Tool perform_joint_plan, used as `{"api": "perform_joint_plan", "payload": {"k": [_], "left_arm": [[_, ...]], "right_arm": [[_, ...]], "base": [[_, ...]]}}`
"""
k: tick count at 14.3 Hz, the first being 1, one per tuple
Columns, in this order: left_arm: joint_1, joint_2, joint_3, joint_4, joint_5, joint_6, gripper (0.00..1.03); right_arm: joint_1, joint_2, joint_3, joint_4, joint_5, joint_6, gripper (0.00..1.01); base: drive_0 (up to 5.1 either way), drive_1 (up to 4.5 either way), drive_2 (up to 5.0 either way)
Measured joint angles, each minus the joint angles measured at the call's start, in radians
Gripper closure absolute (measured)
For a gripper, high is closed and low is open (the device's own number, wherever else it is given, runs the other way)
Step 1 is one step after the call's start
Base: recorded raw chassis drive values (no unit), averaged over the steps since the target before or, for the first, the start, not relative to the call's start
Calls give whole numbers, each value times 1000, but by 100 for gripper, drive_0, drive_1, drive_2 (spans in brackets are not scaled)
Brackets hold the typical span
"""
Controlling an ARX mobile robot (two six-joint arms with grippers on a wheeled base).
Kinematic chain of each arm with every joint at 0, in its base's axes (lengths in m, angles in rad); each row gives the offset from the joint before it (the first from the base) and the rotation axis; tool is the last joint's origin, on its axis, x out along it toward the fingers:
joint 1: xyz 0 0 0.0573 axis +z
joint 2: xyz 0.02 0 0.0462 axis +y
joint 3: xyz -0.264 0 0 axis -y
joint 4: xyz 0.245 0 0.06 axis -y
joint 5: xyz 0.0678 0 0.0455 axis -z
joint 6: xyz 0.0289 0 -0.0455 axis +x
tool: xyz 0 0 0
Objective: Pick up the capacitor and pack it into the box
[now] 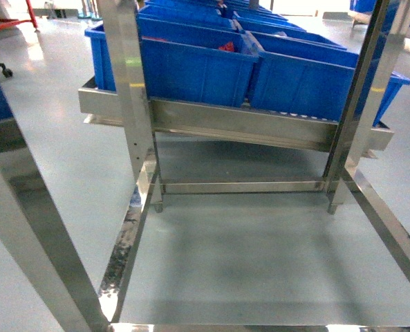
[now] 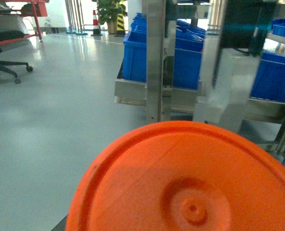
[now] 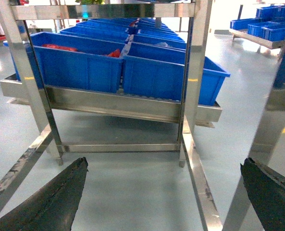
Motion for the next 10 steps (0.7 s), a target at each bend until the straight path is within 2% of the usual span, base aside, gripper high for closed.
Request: {"api": "perform_joint_plan", "payload": {"k": [10], "left_arm": [[0, 0, 0, -2, 0, 0, 61]], "right_arm": [[0, 0, 0, -5, 0, 0, 3]], "base": [[-495, 251, 251]]}}
